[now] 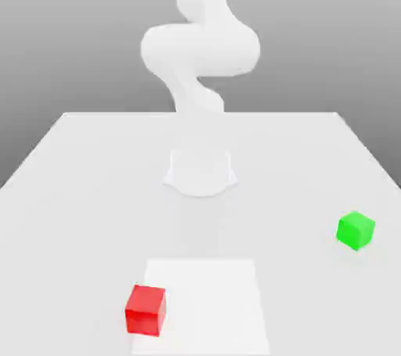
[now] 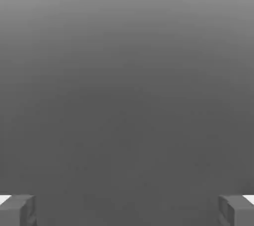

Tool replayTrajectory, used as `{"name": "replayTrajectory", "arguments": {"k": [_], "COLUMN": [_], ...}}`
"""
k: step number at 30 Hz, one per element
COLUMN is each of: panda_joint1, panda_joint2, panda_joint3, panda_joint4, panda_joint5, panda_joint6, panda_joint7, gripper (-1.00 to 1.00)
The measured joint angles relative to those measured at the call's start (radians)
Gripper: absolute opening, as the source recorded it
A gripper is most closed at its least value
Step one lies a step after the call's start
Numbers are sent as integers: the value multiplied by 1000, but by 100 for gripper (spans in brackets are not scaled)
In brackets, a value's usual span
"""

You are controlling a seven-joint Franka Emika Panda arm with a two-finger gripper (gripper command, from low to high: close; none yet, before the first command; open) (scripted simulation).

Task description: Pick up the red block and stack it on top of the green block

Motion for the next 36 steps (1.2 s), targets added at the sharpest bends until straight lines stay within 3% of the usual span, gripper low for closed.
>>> {"name": "replayTrajectory", "arguments": {"k": [14,23,28,29,36], "panda_joint1": [19,-9,-37,-47,-50], "panda_joint2": [517,833,1013,1043,1048], "panda_joint3": [-104,-142,-106,-93,-90], "panda_joint4": [-140,-230,-215,-210,-210], "panda_joint5": [96,58,113,125,124], "panda_joint6": [218,363,502,527,530], "panda_joint7": [-90,-75,-118,-127,-127], "gripper": [0,0,0,-100,-100]}}
